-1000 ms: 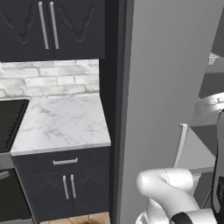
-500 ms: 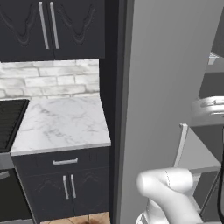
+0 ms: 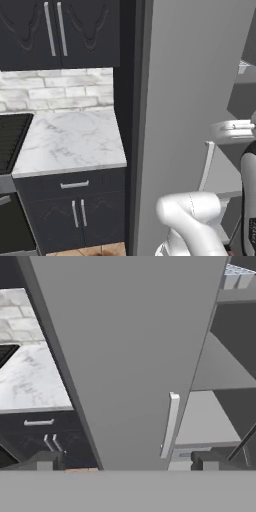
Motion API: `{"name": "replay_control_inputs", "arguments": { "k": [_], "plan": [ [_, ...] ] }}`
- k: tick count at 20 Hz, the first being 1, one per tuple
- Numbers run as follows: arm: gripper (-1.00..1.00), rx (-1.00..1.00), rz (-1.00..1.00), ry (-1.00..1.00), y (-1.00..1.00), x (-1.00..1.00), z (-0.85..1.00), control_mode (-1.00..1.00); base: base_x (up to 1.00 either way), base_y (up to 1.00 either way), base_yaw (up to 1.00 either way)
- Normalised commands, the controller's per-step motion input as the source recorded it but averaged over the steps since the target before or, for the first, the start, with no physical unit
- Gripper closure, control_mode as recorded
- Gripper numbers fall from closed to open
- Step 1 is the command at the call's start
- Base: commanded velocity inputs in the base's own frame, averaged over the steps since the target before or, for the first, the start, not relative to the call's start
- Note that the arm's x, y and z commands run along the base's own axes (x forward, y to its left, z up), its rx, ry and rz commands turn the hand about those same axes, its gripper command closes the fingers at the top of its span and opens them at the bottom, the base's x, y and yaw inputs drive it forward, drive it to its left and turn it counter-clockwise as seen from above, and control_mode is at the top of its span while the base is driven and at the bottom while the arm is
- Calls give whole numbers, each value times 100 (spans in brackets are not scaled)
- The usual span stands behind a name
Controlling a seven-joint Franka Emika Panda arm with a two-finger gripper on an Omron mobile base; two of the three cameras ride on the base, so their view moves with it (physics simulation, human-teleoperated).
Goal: Open the freezer door, pick up the ice cube tray from the freezer, and place it on the dining counter.
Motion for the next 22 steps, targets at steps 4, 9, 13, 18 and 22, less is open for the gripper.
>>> {"name": "replay_control_inputs", "arguments": {
  "k": [4,9,13,18,22],
  "plan": [
    [-100,1,-3,0,0,0,-3,-100,0,0,0],
    [-100,0,-1,0,0,-1,0,100,-6,-12,-2],
    [-100,0,0,0,0,0,0,100,-7,-76,-6],
    [-100,0,0,0,0,0,0,100,0,-94,-4],
    [-100,0,0,0,0,0,0,100,0,-79,-3]
  ]
}}
